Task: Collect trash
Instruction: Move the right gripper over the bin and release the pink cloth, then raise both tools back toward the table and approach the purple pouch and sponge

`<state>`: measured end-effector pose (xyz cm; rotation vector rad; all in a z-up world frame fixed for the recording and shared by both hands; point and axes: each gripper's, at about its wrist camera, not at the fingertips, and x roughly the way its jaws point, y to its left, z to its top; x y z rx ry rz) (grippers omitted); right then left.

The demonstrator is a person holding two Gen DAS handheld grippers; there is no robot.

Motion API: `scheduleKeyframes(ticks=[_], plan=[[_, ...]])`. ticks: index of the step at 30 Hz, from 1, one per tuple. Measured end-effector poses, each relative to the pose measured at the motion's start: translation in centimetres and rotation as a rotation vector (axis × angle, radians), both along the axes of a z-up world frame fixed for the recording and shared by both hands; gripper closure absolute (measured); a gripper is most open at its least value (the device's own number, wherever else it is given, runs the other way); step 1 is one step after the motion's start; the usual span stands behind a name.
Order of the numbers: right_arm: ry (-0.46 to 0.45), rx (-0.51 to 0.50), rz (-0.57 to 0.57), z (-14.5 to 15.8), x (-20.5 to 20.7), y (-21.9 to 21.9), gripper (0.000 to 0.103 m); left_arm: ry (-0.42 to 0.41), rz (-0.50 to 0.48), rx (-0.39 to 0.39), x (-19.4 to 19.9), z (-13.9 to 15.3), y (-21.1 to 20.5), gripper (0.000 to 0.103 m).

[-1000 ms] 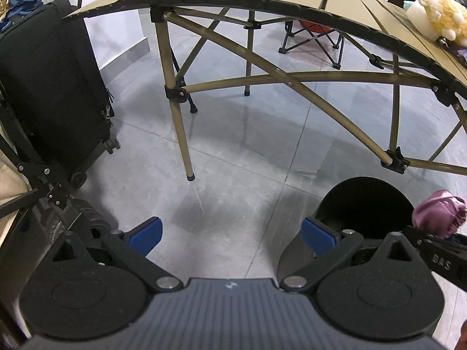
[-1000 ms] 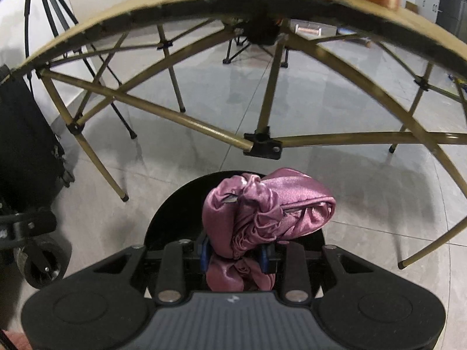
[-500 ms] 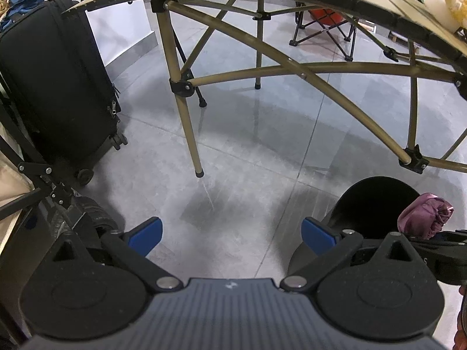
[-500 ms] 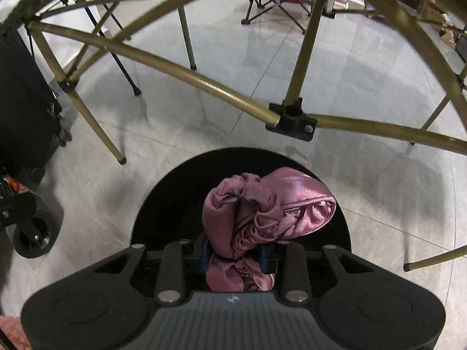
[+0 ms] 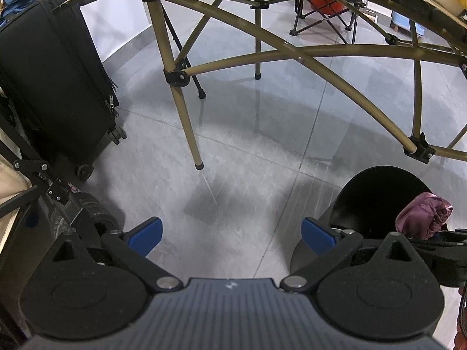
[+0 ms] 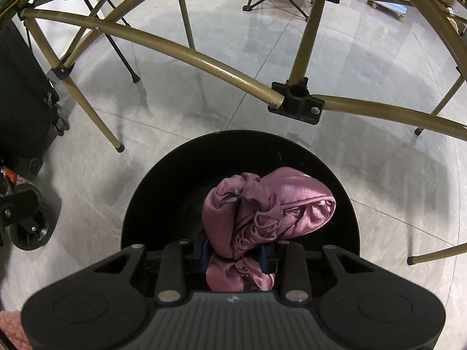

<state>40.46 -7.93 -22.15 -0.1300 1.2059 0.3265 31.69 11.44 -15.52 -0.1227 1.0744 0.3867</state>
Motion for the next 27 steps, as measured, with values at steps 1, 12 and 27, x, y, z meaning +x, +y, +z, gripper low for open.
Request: scheduleKeyframes(ticks=[1,12,27], plan=[[0.001,-0.001,0.0,-0.1,-0.1,0.0,0.073,0.001,0.001,-0.001,0.0,0.0,0.0,0.0],[0.013,-0.033,-0.004,-0.2,0.1,0.3,0.0,0.007,0.0,-0.001,0.1,-0.1,-0.2,0.0],[0.062,-0.046,0.0,0.0,-1.9,-0.2,0.0,0.002,-0.017,-0.013,-0.3,0.2,-0.7,0.0]])
